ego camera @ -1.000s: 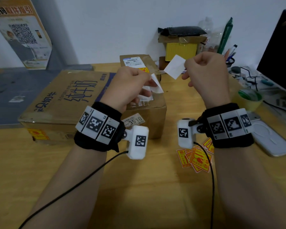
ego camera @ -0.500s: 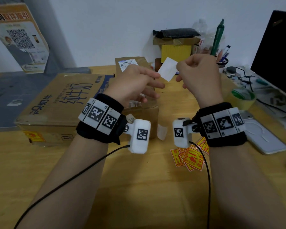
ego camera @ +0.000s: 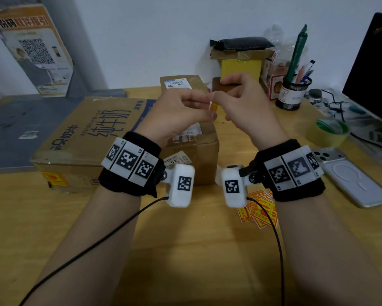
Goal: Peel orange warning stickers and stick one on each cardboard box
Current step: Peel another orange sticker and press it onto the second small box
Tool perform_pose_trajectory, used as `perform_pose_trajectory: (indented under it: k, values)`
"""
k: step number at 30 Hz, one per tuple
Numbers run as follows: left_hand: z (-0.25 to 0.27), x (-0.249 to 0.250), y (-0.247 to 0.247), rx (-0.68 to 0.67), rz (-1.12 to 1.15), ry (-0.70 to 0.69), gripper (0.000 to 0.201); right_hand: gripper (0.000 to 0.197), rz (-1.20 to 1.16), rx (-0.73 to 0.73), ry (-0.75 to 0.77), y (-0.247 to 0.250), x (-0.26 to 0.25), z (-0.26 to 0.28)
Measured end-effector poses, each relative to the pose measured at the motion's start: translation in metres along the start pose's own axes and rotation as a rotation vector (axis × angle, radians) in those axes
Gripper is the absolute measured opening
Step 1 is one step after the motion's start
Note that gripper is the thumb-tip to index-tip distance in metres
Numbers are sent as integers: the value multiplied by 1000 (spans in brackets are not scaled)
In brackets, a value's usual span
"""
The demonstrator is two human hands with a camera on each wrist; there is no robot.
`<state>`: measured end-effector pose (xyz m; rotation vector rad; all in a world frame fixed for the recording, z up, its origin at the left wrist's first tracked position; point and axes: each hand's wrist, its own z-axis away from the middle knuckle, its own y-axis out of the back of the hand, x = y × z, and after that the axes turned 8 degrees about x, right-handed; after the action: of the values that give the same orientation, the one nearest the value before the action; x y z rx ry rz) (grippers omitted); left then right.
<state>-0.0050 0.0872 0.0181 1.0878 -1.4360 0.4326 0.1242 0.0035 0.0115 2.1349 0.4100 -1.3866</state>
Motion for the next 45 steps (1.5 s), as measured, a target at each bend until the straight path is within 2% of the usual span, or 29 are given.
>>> perform_pose_trajectory:
  k: [4,8,10,13,15,22,26,29,34,37,45]
  values:
    - [3,-2,8,39,15,17,19,41,-43,-36,19,-1,0,2]
    - [1,-4,18,120,-5,95,6,62,-52,-123,11,1,0,3]
    - [0,-5,23,162,54,143,6,56,-16,-161,5,1,1,3]
    - [-3,-8,30,158,124,195,14,20,46,-174,-6,-2,0,6]
    - [-3,-9,32,147,159,216,15,8,68,-170,-10,-4,1,7]
    - [-1,-14,36,163,205,183,11,10,50,-147,23,-7,1,5]
    - [-2,-21,42,220,93,88,13,14,77,-165,14,-7,-1,7]
    - [-2,-25,46,185,7,50,16,18,119,-209,9,-4,-2,9]
    - [1,-35,51,111,-73,105,15,26,226,-240,0,-8,-2,11]
    - [3,-38,52,80,-97,131,8,35,299,-286,-32,-12,0,12]
    - [-2,-39,57,49,-178,162,12,22,330,-312,-50,-20,-3,13]
